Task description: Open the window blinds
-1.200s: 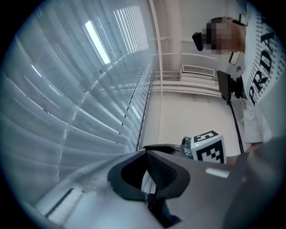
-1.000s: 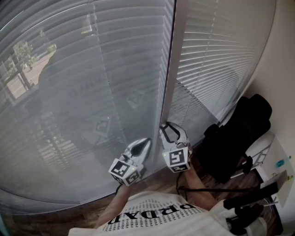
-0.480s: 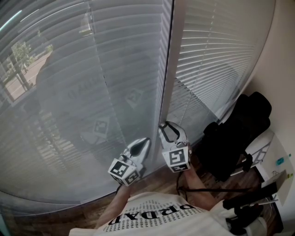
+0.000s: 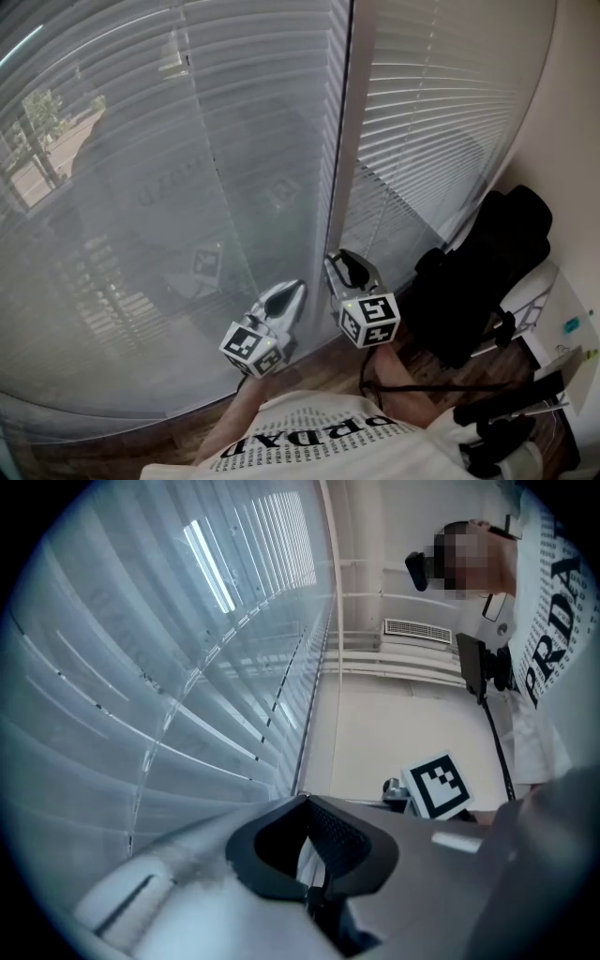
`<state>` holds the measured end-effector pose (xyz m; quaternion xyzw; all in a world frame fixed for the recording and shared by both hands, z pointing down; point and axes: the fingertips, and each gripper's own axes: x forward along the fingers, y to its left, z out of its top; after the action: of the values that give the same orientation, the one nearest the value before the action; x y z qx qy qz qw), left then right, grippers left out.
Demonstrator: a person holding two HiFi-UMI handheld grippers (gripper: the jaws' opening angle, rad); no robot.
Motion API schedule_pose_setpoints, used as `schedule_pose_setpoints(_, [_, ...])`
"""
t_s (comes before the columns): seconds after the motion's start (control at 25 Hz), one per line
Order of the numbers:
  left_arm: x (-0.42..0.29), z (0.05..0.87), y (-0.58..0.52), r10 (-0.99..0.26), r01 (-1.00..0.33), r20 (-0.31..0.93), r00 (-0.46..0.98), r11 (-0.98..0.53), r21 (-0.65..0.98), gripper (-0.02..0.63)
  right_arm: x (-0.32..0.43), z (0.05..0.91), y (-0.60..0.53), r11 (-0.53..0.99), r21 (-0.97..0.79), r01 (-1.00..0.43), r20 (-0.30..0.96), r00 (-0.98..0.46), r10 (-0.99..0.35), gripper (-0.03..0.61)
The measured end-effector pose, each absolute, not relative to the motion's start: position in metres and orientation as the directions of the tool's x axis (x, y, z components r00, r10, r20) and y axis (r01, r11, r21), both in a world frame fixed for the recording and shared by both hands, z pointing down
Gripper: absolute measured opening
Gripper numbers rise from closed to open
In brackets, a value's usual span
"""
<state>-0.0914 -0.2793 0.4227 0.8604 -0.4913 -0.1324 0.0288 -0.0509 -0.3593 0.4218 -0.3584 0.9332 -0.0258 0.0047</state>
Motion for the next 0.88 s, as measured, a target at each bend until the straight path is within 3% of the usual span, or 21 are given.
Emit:
schedule_pose_setpoints(0.16, [-0.09, 0.423, -0.28, -0.849, -0.833, -0.197, 0.49, -0.523, 0.18, -0.005, -0.05, 0.423, -0.361, 0.73, -0.26, -0.632, -0.015, -0.753, -0.658, 0.133])
schedule_pose_setpoints(0.32, [-0.089, 0.423, -0.28, -0.846, -0.83, -0.195, 0.497, -0.529, 0.179, -0.005, -0.05, 0.423, -0.361, 0.73, -0.237, -0.641, -0.018, -0.748, -0.663, 0.133])
schedule_pose_setpoints(0.44, [-0.089, 0.423, -0.28, -0.844, -0.828, -0.194, 0.501, -0.532, 0.176, -0.005, -0.049, 0.422, -0.36, 0.733, -0.112, -0.671, -0.005, -0.737, -0.676, 0.135])
schedule_pose_setpoints(0.68, [-0.091, 0.42, -0.282, -0.841, -0.828, -0.198, 0.504, -0.536, 0.168, -0.005, -0.052, 0.42, -0.352, 0.68, 0.389, -0.622, 0.083, -0.711, -0.698, 0.144])
schedule_pose_setpoints(0.88, [-0.088, 0.418, -0.283, -0.835, -0.823, -0.203, 0.512, -0.544, 0.164, -0.005, -0.059, 0.418, -0.352, 0.642, 0.524, -0.56, 0.086, -0.715, -0.693, 0.141])
